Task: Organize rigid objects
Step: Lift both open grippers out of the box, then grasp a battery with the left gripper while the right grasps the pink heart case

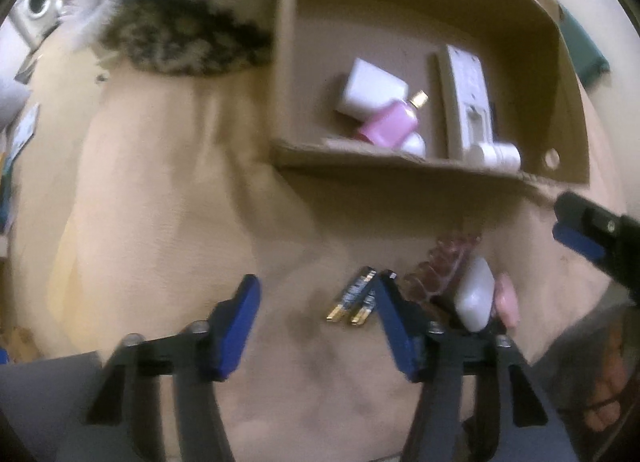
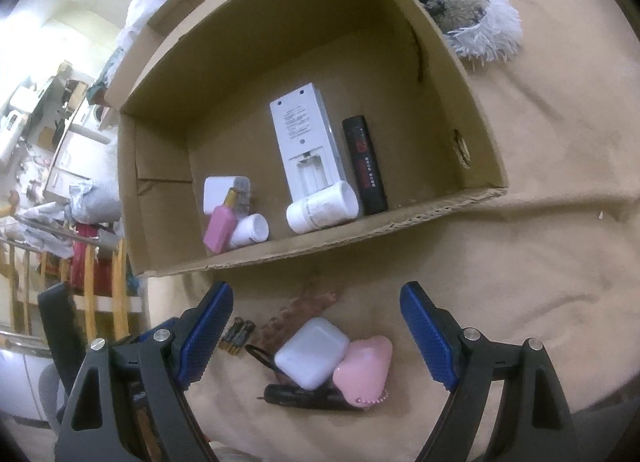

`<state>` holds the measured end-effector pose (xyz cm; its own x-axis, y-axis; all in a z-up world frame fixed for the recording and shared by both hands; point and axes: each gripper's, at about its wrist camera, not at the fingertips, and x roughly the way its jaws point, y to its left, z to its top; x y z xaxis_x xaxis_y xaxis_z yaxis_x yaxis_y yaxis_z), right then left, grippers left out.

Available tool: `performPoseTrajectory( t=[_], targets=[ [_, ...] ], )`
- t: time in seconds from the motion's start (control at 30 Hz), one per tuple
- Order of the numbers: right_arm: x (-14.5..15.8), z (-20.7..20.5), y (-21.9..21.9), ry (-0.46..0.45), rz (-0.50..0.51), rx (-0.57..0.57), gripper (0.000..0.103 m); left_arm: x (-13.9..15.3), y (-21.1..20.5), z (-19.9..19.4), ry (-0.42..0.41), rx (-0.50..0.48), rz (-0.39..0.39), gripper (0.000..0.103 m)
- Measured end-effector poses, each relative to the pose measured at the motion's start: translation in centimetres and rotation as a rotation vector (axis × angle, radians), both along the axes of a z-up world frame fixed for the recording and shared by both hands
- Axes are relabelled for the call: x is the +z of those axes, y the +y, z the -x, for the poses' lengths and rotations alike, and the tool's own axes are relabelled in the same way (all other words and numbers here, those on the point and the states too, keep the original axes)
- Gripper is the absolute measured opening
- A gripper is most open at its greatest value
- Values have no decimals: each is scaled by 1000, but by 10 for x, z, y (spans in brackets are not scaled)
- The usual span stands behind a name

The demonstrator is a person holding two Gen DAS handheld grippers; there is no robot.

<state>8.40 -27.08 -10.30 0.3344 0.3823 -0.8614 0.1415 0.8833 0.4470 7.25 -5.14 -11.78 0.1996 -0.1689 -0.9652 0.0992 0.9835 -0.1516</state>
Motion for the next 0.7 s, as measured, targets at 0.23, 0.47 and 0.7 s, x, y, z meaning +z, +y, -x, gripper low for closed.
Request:
performPoseTrajectory(
  t=[0.23,0.47,0.7],
  targets=[
    [0,0,-1,4,-2,0,91,-24,-19,-1,44,-74,-56,38],
    [-3,0,1,19,9,11,91,-34,-42,3,31,-147,-117,9],
    [-11,6,-3,63,10,15,91,-21,-22,2,20,-21,-55,9]
  ],
)
